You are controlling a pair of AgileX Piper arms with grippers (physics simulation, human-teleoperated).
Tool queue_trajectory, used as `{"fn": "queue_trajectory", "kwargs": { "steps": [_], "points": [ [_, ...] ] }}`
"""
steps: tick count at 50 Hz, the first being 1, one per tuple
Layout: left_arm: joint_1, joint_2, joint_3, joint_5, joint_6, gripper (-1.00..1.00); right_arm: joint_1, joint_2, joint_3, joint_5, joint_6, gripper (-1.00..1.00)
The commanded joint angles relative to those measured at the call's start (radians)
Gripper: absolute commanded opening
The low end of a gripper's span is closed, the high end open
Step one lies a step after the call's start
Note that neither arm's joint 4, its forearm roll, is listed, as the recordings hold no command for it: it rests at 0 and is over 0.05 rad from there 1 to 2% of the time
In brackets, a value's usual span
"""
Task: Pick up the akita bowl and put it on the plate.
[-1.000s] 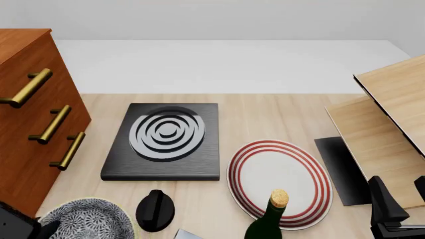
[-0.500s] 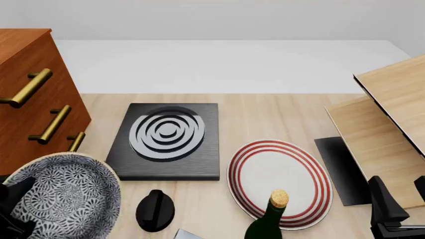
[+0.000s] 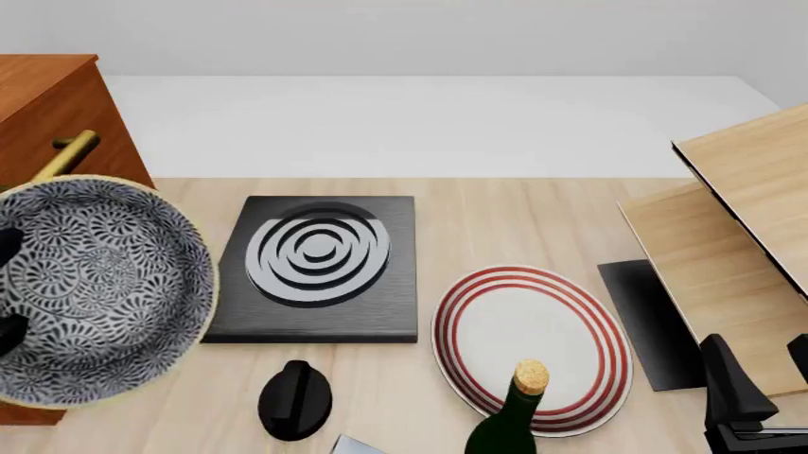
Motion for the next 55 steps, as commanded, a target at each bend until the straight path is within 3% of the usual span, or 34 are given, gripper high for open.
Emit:
{"fn": "queue_trajectory", "kwargs": {
  "steps": [1, 2, 3, 5, 6, 8, 9, 15, 17, 19, 20, 21, 23, 24, 26, 27, 29, 35, 45, 55],
  "points": [
    [-0.019, 0.091, -0.146, -0.071, -0.134, -1.0, 0.0, 0.0, 0.0, 0.0, 0.0, 1.0],
    [-0.025, 0.099, -0.154, -0.074, -0.149, -1.0, 0.0, 0.0, 0.0, 0.0, 0.0, 1.0],
    [-0.027, 0.099, -0.138, -0.102, -0.113, -1.0, 0.0, 0.0, 0.0, 0.0, 0.0, 1.0],
    [-0.042, 0.118, -0.166, -0.103, -0.193, -1.0, 0.0, 0.0, 0.0, 0.0, 0.0, 1.0],
    [-0.046, 0.124, -0.154, -0.126, -0.17, -1.0, 0.0, 0.0, 0.0, 0.0, 0.0, 1.0],
    [-0.071, 0.143, -0.178, -0.125, -0.244, -1.0, 0.0, 0.0, 0.0, 0.0, 0.0, 1.0],
    [-0.076, 0.146, -0.179, -0.137, -0.215, -1.0, 0.0, 0.0, 0.0, 0.0, 0.0, 1.0],
    [-0.128, 0.178, -0.204, -0.158, -0.284, -1.0, 0.0, 0.0, 0.0, 0.0, 0.0, 1.0],
    [-0.14, 0.192, -0.195, -0.18, -0.277, -1.0, 0.0, 0.0, 0.0, 0.0, 0.0, 1.0],
    [-0.166, 0.212, -0.198, -0.193, -0.327, -1.0, 0.0, 0.0, 0.0, 0.0, 0.0, 1.0],
    [-0.167, 0.223, -0.185, -0.22, -0.311, -1.0, 0.0, 0.0, 0.0, 0.0, 0.0, 1.0],
    [-0.189, 0.238, -0.183, -0.232, -0.357, -1.0, 0.0, 0.0, 0.0, 0.0, 0.0, 1.0],
    [-0.195, 0.251, -0.168, -0.26, -0.339, -1.0, 0.0, 0.0, 0.0, 0.0, 0.0, 1.0],
    [-0.216, 0.267, -0.161, -0.275, -0.386, -1.0, 0.0, 0.0, 0.0, 0.0, 0.0, 1.0],
    [-0.227, 0.29, -0.135, -0.32, -0.386, -1.0, 0.0, 0.0, 0.0, 0.0, 0.0, 1.0],
    [-0.249, 0.303, -0.127, -0.34, -0.456, -1.0, 0.0, 0.0, 0.0, 0.0, 0.0, 1.0],
    [-0.264, 0.319, -0.102, -0.385, -0.458, -1.0, 0.0, 0.0, 0.0, 0.0, 0.0, 1.0],
    [-0.313, 0.36, -0.036, -0.52, -0.553, -1.0, 0.0, 0.0, 0.0, 0.0, 0.0, 1.0],
    [-0.357, 0.441, 0.016, -0.656, -0.608, -1.0, 0.0, 0.0, 0.0, 0.0, 0.0, 1.0],
    [-0.42, 0.495, 0.032, -0.708, -0.652, -1.0, 0.0, 0.0, 0.0, 0.0, 0.0, 1.0]
  ]
}}
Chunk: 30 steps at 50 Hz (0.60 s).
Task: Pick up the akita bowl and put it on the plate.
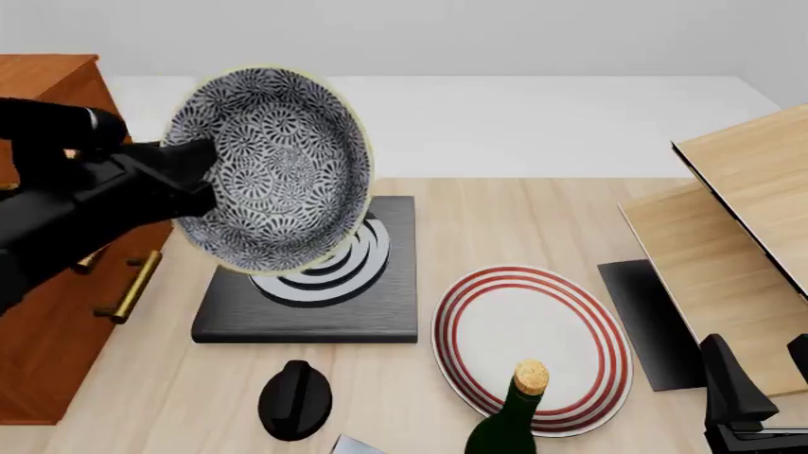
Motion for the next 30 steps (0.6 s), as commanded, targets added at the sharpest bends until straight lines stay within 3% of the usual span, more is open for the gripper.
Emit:
{"fn": "queue_trajectory", "kwargs": {
  "steps": [1, 8, 11, 16, 30],
  "points": [
    [-0.067, 0.068, 0.029, -0.099, -0.064, -1.0, 0.0, 0.0, 0.0, 0.0, 0.0, 1.0],
    [-0.115, 0.111, 0.028, -0.133, -0.085, -1.0, 0.0, 0.0, 0.0, 0.0, 0.0, 1.0],
    [-0.133, 0.126, 0.027, -0.143, -0.13, -1.0, 0.0, 0.0, 0.0, 0.0, 0.0, 1.0],
    [-0.154, 0.177, 0.022, -0.164, -0.118, -1.0, 0.0, 0.0, 0.0, 0.0, 0.0, 1.0],
    [-0.23, 0.318, 0.054, -0.295, -0.207, -1.0, 0.0, 0.0, 0.0, 0.0, 0.0, 1.0]
  ]
}}
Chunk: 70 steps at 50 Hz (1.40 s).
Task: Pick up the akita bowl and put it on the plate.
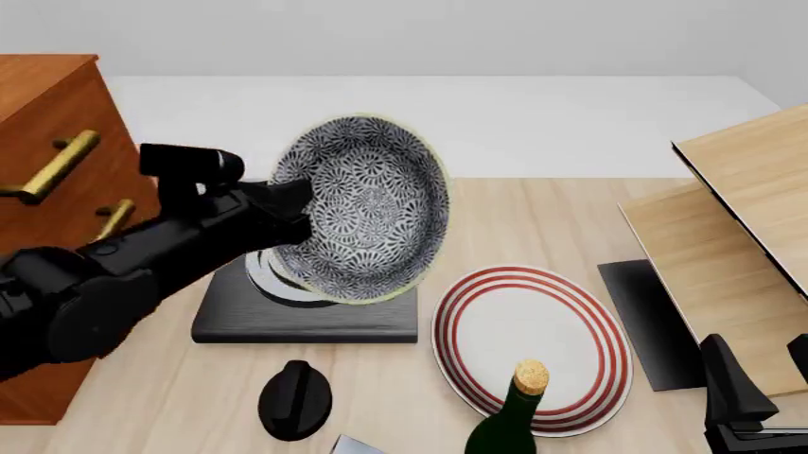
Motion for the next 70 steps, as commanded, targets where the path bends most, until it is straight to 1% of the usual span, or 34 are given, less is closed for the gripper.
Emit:
{"fn": "queue_trajectory", "kwargs": {
  "steps": [1, 4, 11, 13, 15, 16, 23, 25, 26, 27, 29, 31, 35, 40, 41, 44, 52, 63, 64, 70],
  "points": [
    [-0.061, 0.103, 0.016, -0.099, -0.054, -1.0, 0.0, 0.0, 0.0, 0.0, 0.0, 1.0],
    [-0.073, 0.126, 0.014, -0.116, -0.081, -1.0, 0.0, 0.0, 0.0, 0.0, 0.0, 1.0],
    [-0.096, 0.156, 0.007, -0.134, -0.091, -1.0, 0.0, 0.0, 0.0, 0.0, 0.0, 1.0],
    [-0.103, 0.162, 0.006, -0.143, -0.113, -1.0, 0.0, 0.0, 0.0, 0.0, 0.0, 1.0],
    [-0.111, 0.172, -0.001, -0.145, -0.107, -1.0, 0.0, 0.0, 0.0, 0.0, 0.0, 1.0],
    [-0.113, 0.177, -0.001, -0.149, -0.117, -1.0, 0.0, 0.0, 0.0, 0.0, 0.0, 1.0],
    [-0.131, 0.206, -0.006, -0.166, -0.124, -1.0, 0.0, 0.0, 0.0, 0.0, 0.0, 1.0],
    [-0.134, 0.212, -0.01, -0.165, -0.136, -1.0, 0.0, 0.0, 0.0, 0.0, 0.0, 1.0],
    [-0.132, 0.223, -0.008, -0.177, -0.158, -1.0, 0.0, 0.0, 0.0, 0.0, 0.0, 1.0],
    [-0.132, 0.229, -0.01, -0.18, -0.164, -1.0, 0.0, 0.0, 0.0, 0.0, 0.0, 1.0],
    [-0.13, 0.246, -0.014, -0.19, -0.157, -1.0, 0.0, 0.0, 0.0, 0.0, 0.0, 1.0],
    [-0.137, 0.253, -0.01, -0.201, -0.175, -1.0, 0.0, 0.0, 0.0, 0.0, 0.0, 1.0],
    [-0.151, 0.274, -0.004, -0.218, -0.18, -1.0, 0.0, 0.0, 0.0, 0.0, 0.0, 1.0],
    [-0.159, 0.323, 0.006, -0.263, -0.222, -1.0, 0.0, 0.0, 0.0, 0.0, 0.0, 1.0],
    [-0.159, 0.324, 0.004, -0.263, -0.214, -1.0, 0.0, 0.0, 0.0, 0.0, 0.0, 1.0],
    [-0.171, 0.336, 0.007, -0.272, -0.233, -1.0, 0.0, 0.0, 0.0, 0.0, 0.0, 1.0],
    [-0.191, 0.37, -0.005, -0.284, -0.237, -1.0, 0.0, 0.0, 0.0, 0.0, 0.0, 1.0],
    [-0.226, 0.374, -0.013, -0.279, -0.236, -1.0, 0.0, 0.0, 0.0, 0.0, 0.0, 1.0],
    [-0.227, 0.382, -0.015, -0.282, -0.228, -1.0, 0.0, 0.0, 0.0, 0.0, 0.0, 1.0],
    [-0.238, 0.413, -0.025, -0.296, -0.237, -1.0, 0.0, 0.0, 0.0, 0.0, 0.0, 1.0]
  ]
}}
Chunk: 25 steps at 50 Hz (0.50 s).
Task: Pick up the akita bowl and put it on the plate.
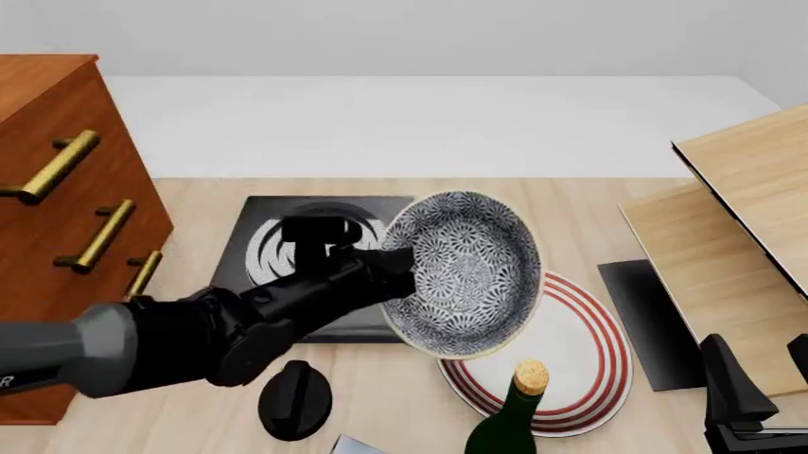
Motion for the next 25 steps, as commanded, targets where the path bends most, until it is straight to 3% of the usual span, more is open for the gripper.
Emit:
{"fn": "queue_trajectory", "kwargs": {
  "steps": [1, 25],
  "points": [
    [-0.028, 0.037, -0.018, -0.019, 0.0, -1.0, 0.0, 0.0, 0.0, 0.0, 0.0, 1.0],
    [-0.057, 0.159, -0.099, -0.016, 0.018, -1.0, 0.0, 0.0, 0.0, 0.0, 0.0, 1.0]
  ]
}}
